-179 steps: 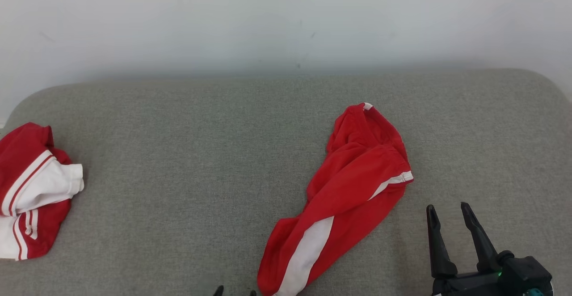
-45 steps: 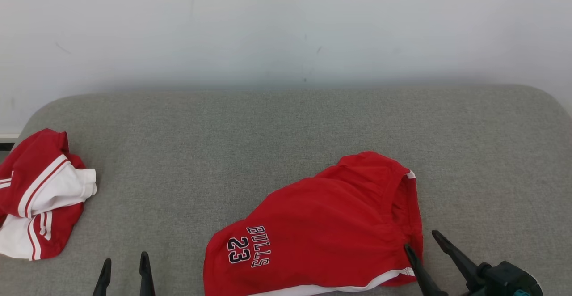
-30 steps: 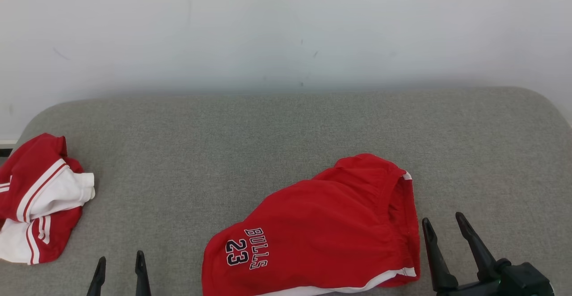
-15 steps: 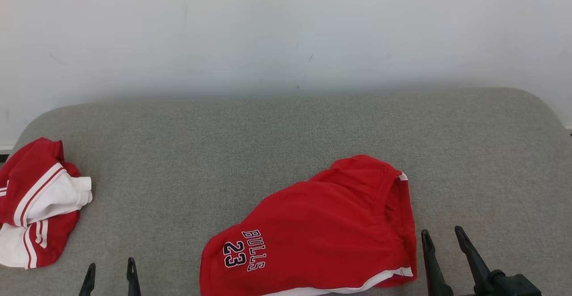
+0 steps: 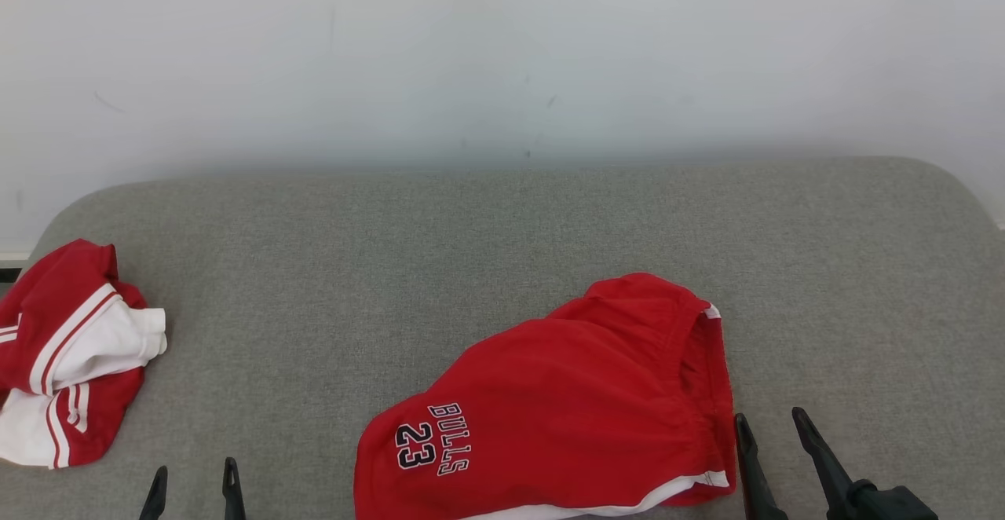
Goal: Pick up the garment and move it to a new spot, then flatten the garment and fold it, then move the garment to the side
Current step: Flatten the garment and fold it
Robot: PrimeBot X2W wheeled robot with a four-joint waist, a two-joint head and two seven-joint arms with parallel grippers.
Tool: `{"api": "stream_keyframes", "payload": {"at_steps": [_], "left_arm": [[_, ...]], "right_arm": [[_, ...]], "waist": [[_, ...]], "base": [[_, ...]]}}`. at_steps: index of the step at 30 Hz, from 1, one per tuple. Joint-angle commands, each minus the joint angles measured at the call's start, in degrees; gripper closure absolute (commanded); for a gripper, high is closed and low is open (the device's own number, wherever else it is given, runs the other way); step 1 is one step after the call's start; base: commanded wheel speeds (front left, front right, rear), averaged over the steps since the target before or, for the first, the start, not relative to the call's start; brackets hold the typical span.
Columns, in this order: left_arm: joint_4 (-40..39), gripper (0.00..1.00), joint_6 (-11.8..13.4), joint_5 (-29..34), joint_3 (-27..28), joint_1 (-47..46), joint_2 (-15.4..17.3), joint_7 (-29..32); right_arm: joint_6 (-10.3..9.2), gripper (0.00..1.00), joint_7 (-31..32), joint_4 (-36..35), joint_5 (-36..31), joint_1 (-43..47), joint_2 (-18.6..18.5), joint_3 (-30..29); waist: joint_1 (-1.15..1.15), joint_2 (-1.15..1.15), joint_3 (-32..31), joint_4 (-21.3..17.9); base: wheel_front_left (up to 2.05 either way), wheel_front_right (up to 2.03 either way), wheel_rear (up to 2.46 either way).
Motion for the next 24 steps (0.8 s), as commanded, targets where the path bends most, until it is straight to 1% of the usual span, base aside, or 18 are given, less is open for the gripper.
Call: {"api": "stream_keyframes", "payload": {"at_steps": [1,5,8,10,12,16,18,24], "left_arm": [[0.0,0.00,-0.1,-0.5,0.1,0.2,0.0,-0.2],[0.4,0.00,-1.0,-1.4,-0.8,0.0,-0.2,-0.2],[1.5,0.00,-2.0,-2.2,-2.9,0.3,-0.4,-0.2],[1.9,0.00,-2.2,-2.3,-3.7,0.5,-0.4,-0.2],[3.2,0.00,-2.7,-3.0,-5.7,0.9,-0.5,-0.2],[7.0,0.00,-3.3,-3.9,-10.5,1.1,-0.5,-0.2],[10.3,0.00,-3.6,-4.9,-13.1,0.9,-0.5,-0.2],[17.8,0.00,-3.6,-8.5,-18.8,-2.5,0.3,-0.2]], "right_arm": [[-0.14,0.00,0.0,0.3,-0.5,0.0,-0.2,0.3],[-0.14,0.00,0.0,1.6,-0.2,-0.1,-1.7,1.6],[-0.14,0.00,0.0,3.1,0.5,-0.1,-3.4,3.2],[-0.14,0.00,0.0,3.8,0.7,-0.1,-4.0,3.7],[-0.14,0.00,0.0,5.0,1.0,-0.1,-5.5,4.9],[-0.14,0.00,0.2,7.4,2.2,-0.8,-8.1,7.3],[-0.14,0.00,0.6,8.6,2.7,-1.2,-9.4,8.7],[-0.14,0.00,1.9,11.9,4.6,-3.7,-11.9,12.3]], "waist": [[0.00,0.00,0.0,0.1],[0.00,0.00,0.0,0.3],[0.00,0.00,0.2,0.6],[0.00,0.00,0.3,0.6],[0.00,0.00,0.5,0.8],[0.00,0.00,1.0,0.9],[0.00,0.00,1.3,0.9],[0.00,0.00,2.3,0.8]], "base": [[0.00,0.00,0.00],[0.00,0.00,0.00],[0.00,0.00,0.00],[0.00,0.00,0.00],[0.00,0.00,0.00],[0.00,0.00,0.00],[0.00,0.00,0.00],[0.00,0.00,0.00]]}}
